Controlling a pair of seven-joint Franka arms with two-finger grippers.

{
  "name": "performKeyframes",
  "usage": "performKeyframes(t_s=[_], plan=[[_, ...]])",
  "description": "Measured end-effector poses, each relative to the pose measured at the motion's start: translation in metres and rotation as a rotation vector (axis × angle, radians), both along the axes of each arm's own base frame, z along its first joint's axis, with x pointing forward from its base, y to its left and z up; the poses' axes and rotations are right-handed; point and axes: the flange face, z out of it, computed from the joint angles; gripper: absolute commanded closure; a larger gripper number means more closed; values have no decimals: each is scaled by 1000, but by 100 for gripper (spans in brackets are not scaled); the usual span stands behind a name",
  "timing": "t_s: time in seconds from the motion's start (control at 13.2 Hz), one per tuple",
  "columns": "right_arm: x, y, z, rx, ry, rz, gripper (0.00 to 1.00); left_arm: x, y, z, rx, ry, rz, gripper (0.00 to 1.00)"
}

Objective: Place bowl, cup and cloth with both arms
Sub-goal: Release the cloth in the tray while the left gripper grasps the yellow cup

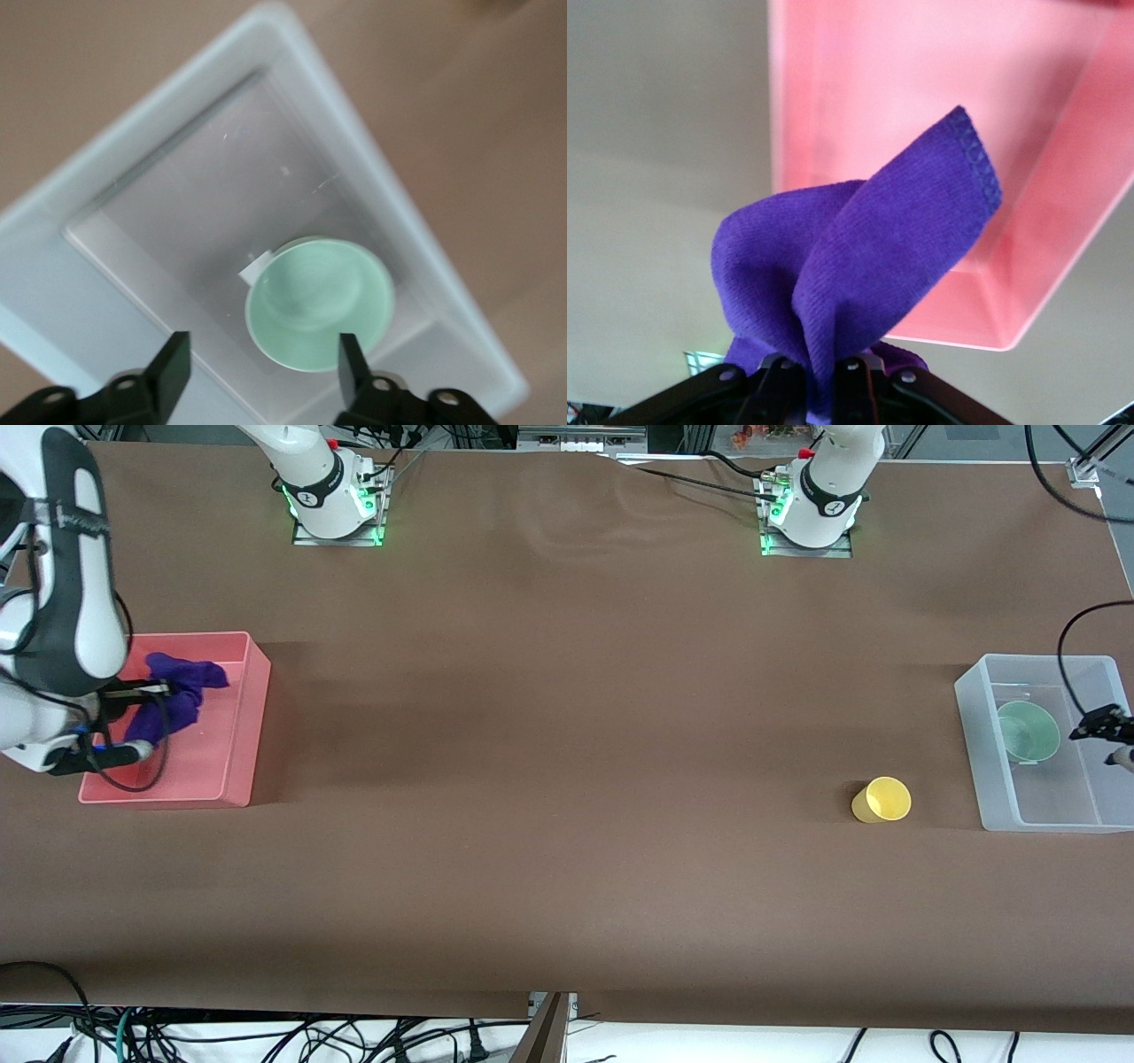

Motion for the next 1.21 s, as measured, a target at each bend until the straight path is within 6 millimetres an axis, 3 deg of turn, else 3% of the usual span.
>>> performKeyframes(t_s=[0.08,0.15,0.23,0.3,0.45,0.53,0.61,0.68,0.76,0.91,0.98,1.21], plan=[[-3,-12,-10,-5,12,12,100,10,-29,29,-7,6,-25,0],[-5,-18,-22,-11,15,21,75,21,-61,48,-10,7,-32,0],[-7,-19,-33,-14,14,25,23,33,-96,56,-8,4,-14,0],[-7,-19,-40,-16,12,29,0,46,-135,52,-2,6,22,0],[-5,-18,-45,-19,-1,35,0,70,-212,22,17,6,93,0],[-3,-18,-42,-21,-13,37,0,83,-238,-2,20,-24,114,5],[0,-18,-33,-24,-34,37,0,92,-251,-30,15,-47,127,16],[5,-17,-16,-21,-68,37,0,97,-253,-60,6,-52,134,26],[9,-12,8,-9,-110,35,0,98,-249,-87,0,-44,142,46],[12,16,69,31,-158,60,0,93,-240,-118,-6,-8,156,86],[11,38,101,49,-165,90,0,90,-239,-126,-8,6,157,100],[-1,94,175,67,-183,136,0,86,-242,-135,-11,25,153,100]])
